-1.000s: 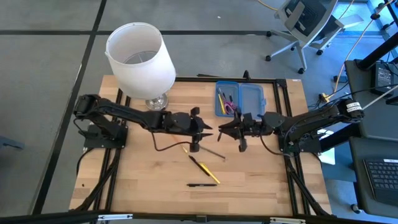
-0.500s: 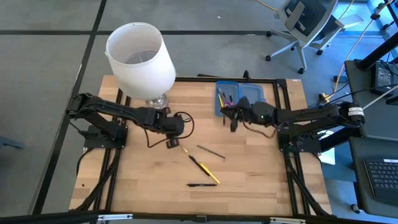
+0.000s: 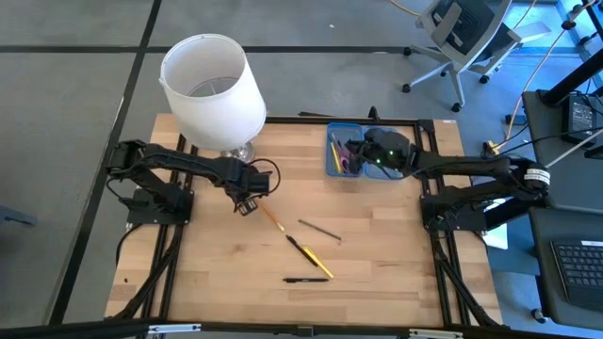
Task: Pick & place school supplies into a supply box
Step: Put the black transparent pen into the blue supply box, then put the blue pen into the blue supply box
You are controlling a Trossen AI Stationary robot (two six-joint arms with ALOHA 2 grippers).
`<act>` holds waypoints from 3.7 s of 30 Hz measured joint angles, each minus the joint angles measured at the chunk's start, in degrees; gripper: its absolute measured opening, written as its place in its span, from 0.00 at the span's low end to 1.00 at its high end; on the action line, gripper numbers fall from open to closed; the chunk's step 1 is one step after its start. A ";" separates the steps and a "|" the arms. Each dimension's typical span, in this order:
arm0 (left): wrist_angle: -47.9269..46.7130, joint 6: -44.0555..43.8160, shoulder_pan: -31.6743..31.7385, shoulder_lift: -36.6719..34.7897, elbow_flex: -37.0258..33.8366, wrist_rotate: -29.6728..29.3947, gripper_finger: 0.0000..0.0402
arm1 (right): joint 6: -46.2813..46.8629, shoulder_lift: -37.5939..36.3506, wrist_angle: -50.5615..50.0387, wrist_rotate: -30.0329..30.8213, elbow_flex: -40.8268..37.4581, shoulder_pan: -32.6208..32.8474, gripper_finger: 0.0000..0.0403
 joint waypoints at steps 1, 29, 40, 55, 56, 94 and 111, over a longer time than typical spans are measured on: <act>-0.01 -0.63 0.49 0.00 -1.18 0.33 0.22 | -0.29 0.87 -0.06 -0.30 0.33 -0.85 0.13; 0.38 -3.23 8.10 0.00 -9.34 -5.92 0.21 | -5.17 26.61 -19.98 -6.21 23.04 -6.42 0.13; 0.35 -2.82 8.10 0.00 -9.34 -6.46 0.28 | -2.98 26.61 -21.96 -6.05 23.06 -6.73 0.23; 2.20 -2.34 6.46 0.00 -9.70 -3.05 0.50 | -2.83 26.61 -27.89 -6.47 23.06 -6.73 0.29; 3.66 -0.94 6.08 -0.02 -10.29 -1.72 0.50 | -2.83 26.61 -28.29 -6.47 23.06 -6.73 0.29; 6.84 -12.13 9.17 -14.12 -26.21 -15.46 0.48 | -2.62 26.59 -31.56 -8.13 23.04 -6.25 0.29; 10.91 -15.57 3.37 -14.21 -27.02 -6.11 0.46 | -2.75 26.59 -31.66 -8.11 23.04 -5.09 0.29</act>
